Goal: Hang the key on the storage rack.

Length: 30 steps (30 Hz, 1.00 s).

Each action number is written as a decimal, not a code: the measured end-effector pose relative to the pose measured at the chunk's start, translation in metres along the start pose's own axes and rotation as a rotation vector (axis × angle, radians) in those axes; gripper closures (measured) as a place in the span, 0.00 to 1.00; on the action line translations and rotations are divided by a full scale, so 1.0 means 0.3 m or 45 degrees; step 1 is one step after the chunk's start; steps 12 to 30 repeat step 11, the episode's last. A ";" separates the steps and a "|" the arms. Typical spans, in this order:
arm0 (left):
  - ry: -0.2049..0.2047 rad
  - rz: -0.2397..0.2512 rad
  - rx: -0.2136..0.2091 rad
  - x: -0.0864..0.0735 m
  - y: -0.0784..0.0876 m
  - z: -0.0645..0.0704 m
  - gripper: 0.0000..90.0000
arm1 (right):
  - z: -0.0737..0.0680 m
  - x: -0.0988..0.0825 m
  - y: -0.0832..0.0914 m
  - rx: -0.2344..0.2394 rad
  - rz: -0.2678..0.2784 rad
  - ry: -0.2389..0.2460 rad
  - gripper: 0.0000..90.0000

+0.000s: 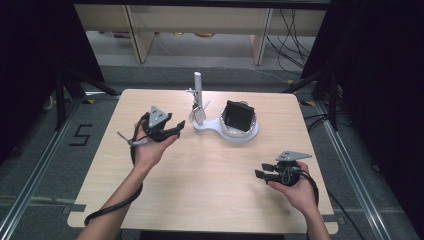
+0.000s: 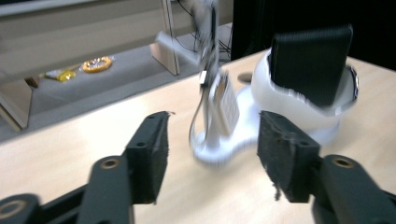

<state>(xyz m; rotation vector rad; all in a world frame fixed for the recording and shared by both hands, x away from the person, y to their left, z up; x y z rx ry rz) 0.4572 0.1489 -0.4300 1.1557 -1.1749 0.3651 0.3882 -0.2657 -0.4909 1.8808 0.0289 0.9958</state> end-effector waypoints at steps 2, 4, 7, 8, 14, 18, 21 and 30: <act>0.014 -0.034 0.001 -0.089 0.023 -0.022 0.42 | 0.005 -0.003 0.000 -0.003 -0.001 0.003 0.62; 0.050 -0.049 0.007 -0.163 0.039 -0.035 0.41 | -0.001 -0.007 0.001 0.009 -0.021 -0.038 0.62; 0.108 -0.036 -0.012 -0.280 0.062 -0.046 0.40 | 0.009 -0.009 -0.002 -0.019 0.002 -0.006 0.61; 0.129 -0.025 -0.020 -0.320 0.074 -0.047 0.40 | 0.009 -0.009 -0.002 -0.020 0.003 -0.006 0.60; 0.231 0.017 -0.018 -0.393 0.106 -0.040 0.39 | 0.006 -0.007 -0.004 -0.013 0.010 -0.020 0.60; 0.231 0.017 -0.018 -0.393 0.106 -0.040 0.39 | 0.006 -0.007 -0.004 -0.013 0.010 -0.020 0.60; 0.231 0.017 -0.018 -0.393 0.106 -0.040 0.39 | 0.006 -0.007 -0.004 -0.013 0.010 -0.020 0.60; 0.231 0.017 -0.018 -0.393 0.106 -0.040 0.39 | 0.006 -0.007 -0.004 -0.013 0.010 -0.020 0.60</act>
Point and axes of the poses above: each handheld gripper's, and its own axes: y roughly backward along the jaws, x roughly out of its top, z roughly to its right, the point moved 1 cm from there along -y, roughly forward along the jaws, and after that the axes turned 11 degrees about -z, right-handed, at the moved point
